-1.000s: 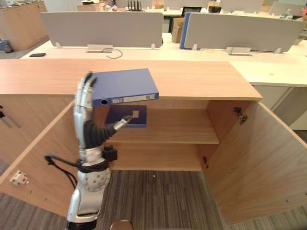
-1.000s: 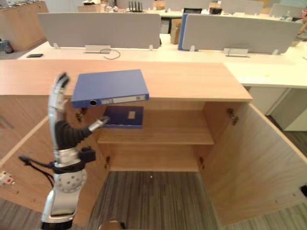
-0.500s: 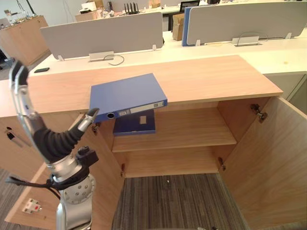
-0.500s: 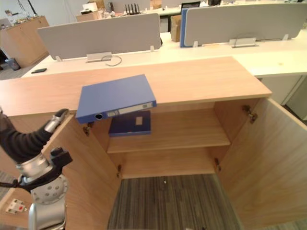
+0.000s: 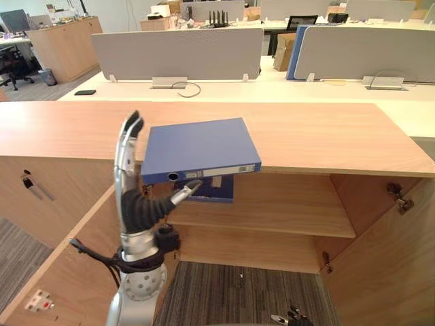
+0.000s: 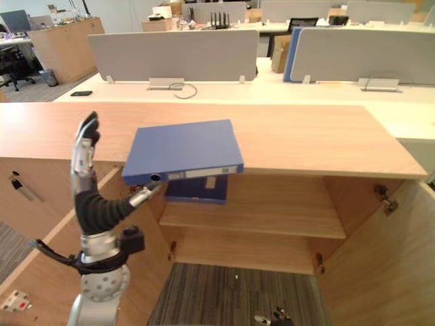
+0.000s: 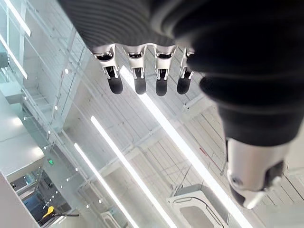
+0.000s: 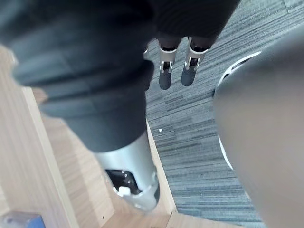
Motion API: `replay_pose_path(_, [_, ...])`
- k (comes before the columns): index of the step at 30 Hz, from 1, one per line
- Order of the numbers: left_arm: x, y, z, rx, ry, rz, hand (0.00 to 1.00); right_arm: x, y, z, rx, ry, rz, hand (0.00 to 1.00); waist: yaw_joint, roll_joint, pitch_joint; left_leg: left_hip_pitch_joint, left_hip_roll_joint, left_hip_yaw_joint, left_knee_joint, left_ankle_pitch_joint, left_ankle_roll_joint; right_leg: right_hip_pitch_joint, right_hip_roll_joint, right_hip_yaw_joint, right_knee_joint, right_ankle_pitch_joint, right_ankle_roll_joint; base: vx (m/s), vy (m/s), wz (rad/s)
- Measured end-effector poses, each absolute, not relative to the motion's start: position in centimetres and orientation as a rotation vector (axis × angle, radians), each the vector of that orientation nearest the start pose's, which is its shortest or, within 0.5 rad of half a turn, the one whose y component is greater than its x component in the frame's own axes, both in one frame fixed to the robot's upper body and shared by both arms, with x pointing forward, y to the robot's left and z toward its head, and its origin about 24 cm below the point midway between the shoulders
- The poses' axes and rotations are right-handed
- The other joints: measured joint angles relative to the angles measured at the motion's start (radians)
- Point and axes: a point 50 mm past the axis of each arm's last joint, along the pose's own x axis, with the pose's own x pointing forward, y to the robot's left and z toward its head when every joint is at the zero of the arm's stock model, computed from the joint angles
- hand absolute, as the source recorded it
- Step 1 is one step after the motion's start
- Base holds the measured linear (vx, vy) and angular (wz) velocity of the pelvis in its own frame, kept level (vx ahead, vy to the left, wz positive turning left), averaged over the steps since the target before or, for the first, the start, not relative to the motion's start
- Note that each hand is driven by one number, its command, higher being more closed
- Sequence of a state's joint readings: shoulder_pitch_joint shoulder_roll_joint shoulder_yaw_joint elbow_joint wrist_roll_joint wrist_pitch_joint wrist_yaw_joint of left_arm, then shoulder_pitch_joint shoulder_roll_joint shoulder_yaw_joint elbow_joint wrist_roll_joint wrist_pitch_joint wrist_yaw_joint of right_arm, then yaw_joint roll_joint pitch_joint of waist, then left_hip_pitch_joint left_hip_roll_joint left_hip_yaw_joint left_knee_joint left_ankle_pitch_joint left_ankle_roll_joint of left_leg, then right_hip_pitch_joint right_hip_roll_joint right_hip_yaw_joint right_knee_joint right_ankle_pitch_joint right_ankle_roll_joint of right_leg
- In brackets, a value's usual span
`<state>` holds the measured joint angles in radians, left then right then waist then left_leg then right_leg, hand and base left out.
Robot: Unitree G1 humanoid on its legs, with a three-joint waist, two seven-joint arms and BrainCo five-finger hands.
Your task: Walk over to the cabinet, pick up the folder, carry it to the office cabinet, place the folder inside the office cabinet, then close the office cabinet door
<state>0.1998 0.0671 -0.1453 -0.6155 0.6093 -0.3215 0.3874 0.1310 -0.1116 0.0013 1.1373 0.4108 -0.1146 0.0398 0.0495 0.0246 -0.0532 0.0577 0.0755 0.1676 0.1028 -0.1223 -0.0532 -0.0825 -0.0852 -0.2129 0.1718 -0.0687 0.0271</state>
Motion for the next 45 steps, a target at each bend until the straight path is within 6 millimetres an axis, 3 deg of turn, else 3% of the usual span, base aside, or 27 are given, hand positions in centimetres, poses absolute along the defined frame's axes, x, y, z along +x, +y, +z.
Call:
replay_pose_path(6, [19.0, 12.5, 13.3, 0.519, -0.704, 0.106, 0.00, 6.2, -20.0, -16.8, 0.278, 1.118, -0.339, 0.00, -0.004, 0.006, -0.004, 0.002, 0.016, -0.006, -0.035, 0.026, -0.016, 0.037, 0.028, -0.019, -0.084, 0.026, -0.011, 0.07, -0.068, 0.08])
replay_pose_path(13, [20.7, 13.4, 8.1, 0.726, -0.486, -0.092, 0.00, 6.6, -19.9, -16.9, 0.281, 1.128, -0.326, 0.00, -0.017, 0.004, -0.002, -0.005, 0.002, -0.014, -0.070, 0.032, -0.005, 0.083, 0.045, -0.020, -0.249, 0.129, -0.006, -0.04, 0.037, -0.01])
replay_pose_path(23, [22.4, 14.5, 2.4, 1.023, -0.239, -0.288, 0.00, 7.3, -19.6, -16.7, 0.263, 1.106, -0.281, 0.00, -0.060, 0.001, 0.008, -0.003, -0.004, -0.007, -0.070, 0.034, -0.003, 0.080, 0.049, -0.002, -0.262, 0.146, -0.006, -0.07, 0.007, -0.04])
replay_pose_path(28, [23.9, 15.1, 3.0, 1.150, -0.260, -0.280, 0.00, 7.4, -19.8, -16.7, 0.283, 1.098, -0.305, 0.00, -0.075, -0.001, 0.018, 0.002, -0.003, -0.002, -0.075, 0.034, -0.004, 0.079, 0.051, 0.001, -0.262, 0.147, -0.006, -0.01, 0.000, -0.02])
replay_pose_path(34, [24.9, 15.7, 4.3, 1.187, -0.322, -0.221, 0.00, 7.8, -19.8, -16.6, 0.287, 1.086, -0.303, 0.00, -0.092, -0.001, 0.036, 0.018, -0.007, 0.017, -0.082, 0.031, 0.001, 0.082, 0.049, 0.025, -0.262, 0.151, -0.002, -0.01, 0.019, -0.10])
replay_pose_path(45, [24.3, 15.4, 4.2, 1.207, -0.386, -0.299, 0.00, 7.9, -19.8, -16.6, 0.286, 1.080, -0.301, 0.00, -0.097, -0.002, 0.039, 0.025, -0.011, 0.027, -0.083, 0.029, 0.004, 0.081, 0.047, 0.029, -0.263, 0.154, 0.001, -0.03, 0.004, -0.03])
